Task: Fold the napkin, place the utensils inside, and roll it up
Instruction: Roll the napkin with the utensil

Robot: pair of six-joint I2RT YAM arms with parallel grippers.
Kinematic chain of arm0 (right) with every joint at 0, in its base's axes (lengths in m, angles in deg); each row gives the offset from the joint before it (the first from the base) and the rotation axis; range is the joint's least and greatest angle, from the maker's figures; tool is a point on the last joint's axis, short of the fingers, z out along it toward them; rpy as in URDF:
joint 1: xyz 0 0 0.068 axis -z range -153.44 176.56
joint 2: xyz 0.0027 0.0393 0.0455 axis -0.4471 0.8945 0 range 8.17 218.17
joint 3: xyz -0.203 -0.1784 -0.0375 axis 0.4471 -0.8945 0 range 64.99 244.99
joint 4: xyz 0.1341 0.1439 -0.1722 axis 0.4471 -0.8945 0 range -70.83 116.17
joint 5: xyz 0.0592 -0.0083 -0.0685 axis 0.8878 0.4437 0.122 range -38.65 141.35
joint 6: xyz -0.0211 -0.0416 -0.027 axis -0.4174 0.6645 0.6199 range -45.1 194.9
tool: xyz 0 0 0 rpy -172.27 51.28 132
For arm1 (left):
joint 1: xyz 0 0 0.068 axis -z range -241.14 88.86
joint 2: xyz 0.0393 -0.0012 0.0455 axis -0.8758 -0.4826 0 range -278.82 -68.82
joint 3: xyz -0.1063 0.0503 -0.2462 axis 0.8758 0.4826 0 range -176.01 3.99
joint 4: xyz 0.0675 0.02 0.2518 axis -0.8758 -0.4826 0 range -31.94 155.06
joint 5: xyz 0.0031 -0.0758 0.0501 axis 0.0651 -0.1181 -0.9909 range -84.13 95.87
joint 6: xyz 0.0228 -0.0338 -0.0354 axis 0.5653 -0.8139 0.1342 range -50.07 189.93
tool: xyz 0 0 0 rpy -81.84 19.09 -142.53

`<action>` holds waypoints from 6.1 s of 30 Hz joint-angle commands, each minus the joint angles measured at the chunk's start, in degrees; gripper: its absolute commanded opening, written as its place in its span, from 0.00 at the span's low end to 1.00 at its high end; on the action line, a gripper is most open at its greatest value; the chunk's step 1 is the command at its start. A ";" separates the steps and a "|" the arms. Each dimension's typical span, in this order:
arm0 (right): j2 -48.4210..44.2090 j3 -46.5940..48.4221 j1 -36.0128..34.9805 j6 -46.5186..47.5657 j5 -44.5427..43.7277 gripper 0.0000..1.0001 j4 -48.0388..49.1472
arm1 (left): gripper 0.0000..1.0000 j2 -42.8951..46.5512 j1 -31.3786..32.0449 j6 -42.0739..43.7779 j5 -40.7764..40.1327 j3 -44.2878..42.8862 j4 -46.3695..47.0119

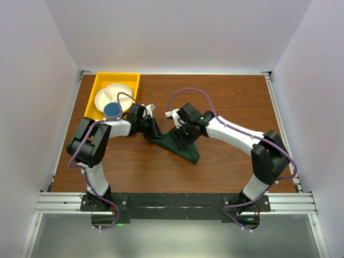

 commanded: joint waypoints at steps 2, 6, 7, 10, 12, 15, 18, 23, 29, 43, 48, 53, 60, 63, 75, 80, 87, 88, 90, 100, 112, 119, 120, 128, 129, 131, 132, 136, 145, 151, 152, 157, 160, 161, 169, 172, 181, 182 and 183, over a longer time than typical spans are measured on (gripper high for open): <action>5.00 6.43 -6.14 7.34 -5.19 0.69 2.69 | 0.08 -1.56 -0.58 2.41 -1.41 -3.16 -6.22; 8.18 8.12 -8.69 7.78 -8.79 0.70 4.97 | 0.08 -1.82 -0.58 1.54 -0.89 -3.61 -6.75; 8.62 8.03 -9.05 7.61 -9.49 0.71 6.28 | 0.08 -1.82 -0.58 1.27 -0.80 -3.52 -6.66; 10.03 7.15 -10.45 6.99 -12.31 0.71 8.57 | 0.08 -1.73 -0.58 0.92 -0.53 -3.61 -6.75; 10.64 6.01 -11.42 6.64 -14.40 0.69 9.45 | 0.08 -1.82 -0.58 0.83 -0.44 -3.87 -7.01; 10.65 3.03 -12.21 5.85 -16.17 0.68 11.74 | 0.08 -1.91 -0.58 0.75 -0.18 -4.13 -7.28; 10.73 0.13 -12.48 5.32 -16.88 0.66 13.67 | 0.08 -2.17 -0.67 0.74 0.26 -4.57 -7.45; 11.52 -2.60 -12.39 4.09 -16.88 0.61 15.61 | 0.08 -2.61 -0.93 0.57 1.14 -5.27 -7.72; 13.10 -3.66 -12.39 2.07 -17.24 0.25 16.40 | 0.10 -1.56 -1.90 0.92 2.46 -7.64 -9.47; 16.18 -5.77 2.54 -7.60 31.87 0.05 20.35 | 0.23 8.64 -4.45 2.77 -4.05 -17.14 -15.28; 22.59 -3.67 7.12 -9.88 44.02 0.07 18.26 | 0.22 8.72 -4.01 -0.30 -0.18 -13.46 -11.59; 28.92 -1.81 12.12 -11.64 50.70 0.08 16.31 | 0.21 8.82 -0.77 -2.24 1.14 -9.15 -8.33; 31.91 0.56 16.70 -11.91 50.71 0.08 12.54 | 0.20 8.11 3.81 -4.97 0.09 -5.02 -2.89; 31.83 1.17 16.62 -11.91 50.36 0.10 11.92 | 0.19 6.97 3.99 -5.85 0.35 -2.47 0.97; 24.45 1.26 16.70 -12.61 42.98 0.31 8.76 | 0.14 -0.76 2.32 1.01 -3.43 -1.76 0.99; 17.08 4.16 16.18 -8.76 33.42 0.46 -0.27 | 0.14 -1.91 2.14 2.15 -4.31 -1.41 0.99; 8.37 -0.21 15.65 -6.19 23.13 0.52 -4.61 | 0.14 -1.30 2.14 2.33 -4.22 -1.14 0.72; 7.75 -1.19 15.65 -6.19 22.85 0.52 -4.61 | 0.14 -1.03 2.14 2.33 -4.22 -1.32 0.63; 6.26 -5.48 15.56 -7.42 22.93 0.51 -2.77 | 0.14 -1.03 2.14 2.41 -4.13 -1.58 0.29; 1.42 -13.16 11.08 -14.54 4.96 0.48 2.96 | 0.14 -0.86 2.14 2.76 -3.96 -3.08 -1.30; -3.77 -0.94 -2.72 -1.03 -2.91 0.74 4.09 | 0.22 0.37 0.30 -0.48 -0.45 -10.63 -9.20; 3.87 4.24 -6.14 3.56 -4.92 0.75 8.31 | 0.27 1.87 -1.72 -0.66 -0.70 -17.75 -17.90; 4.75 4.77 -6.67 3.74 -5.19 0.75 8.31 | 0.27 2.22 -2.07 -0.92 -1.05 -17.93 -18.43; 7.57 3.38 -10.01 4.35 -8.88 0.63 8.93 | 0.27 7.14 -4.01 -1.63 -1.41 -15.83 -19.23; 7.66 3.11 -10.10 4.44 -9.06 0.64 8.93 | 0.27 7.40 -4.01 -1.63 -1.32 -15.56 -19.14; 7.74 2.15 -10.37 4.62 -9.15 0.66 9.45 | 0.27 7.85 -4.01 -1.98 -0.62 -14.60 -18.36; 7.92 1.79 -10.45 4.62 -9.32 0.67 9.63 | 0.27 8.11 -4.01 -2.15 -0.45 -14.24 -18.09; 8.80 0.56 -10.54 4.53 -9.50 0.67 10.51 | 0.26 8.37 -4.01 -2.42 -0.09 -13.36 -17.74; 11.78 -0.94 -10.72 5.23 -13.62 0.68 11.57 | 0.26 9.16 -4.01 -1.45 -0.27 -12.66 -18.70; 14.68 -1.99 -10.63 2.78 -17.40 0.63 12.53 | 0.27 9.78 -4.01 -1.80 0.00 -11.17 -17.91; 14.95 -1.99 -10.72 2.34 -16.89 0.58 12.53 | 0.27 9.78 -4.01 -1.72 0.08 -10.90 -17.91; 14.52 -0.67 -10.37 -1.09 -12.67 0.33 12.09 | 0.27 10.40 -4.01 -0.93 0.17 -10.37 -18.44; 14.42 1.52 -9.06 -2.85 -6.44 0.24 10.43 | 0.27 10.57 -4.01 -0.22 -0.09 -10.37 -18.79; 14.25 1.79 -8.53 -3.20 -5.46 0.24 10.08 | 0.27 10.57 -4.01 -0.05 -0.18 -10.46 -18.96; 16.09 1.97 4.65 -10.14 26.07 0.23 9.89 | 0.27 10.04 -4.01 0.04 1.05 -10.37 -18.44; 17.41 1.18 8.87 -11.90 35.98 0.23 11.12 | 0.27 9.69 -3.92 -0.48 1.93 -10.29 -17.65; 26.63 0.21 16.70 -11.30 57.10 0.24 13.94 | 0.27 6.45 2.57 -5.05 3.25 -10.46 -11.94; 27.08 0.03 17.49 -10.86 58.34 0.24 14.20 | 0.27 6.01 2.84 -6.36 3.16 -10.03 -10.11; 27.95 0.03 17.67 -10.33 59.05 0.24 14.12 | 0.27 5.22 3.11 -7.24 3.07 -9.76 -8.78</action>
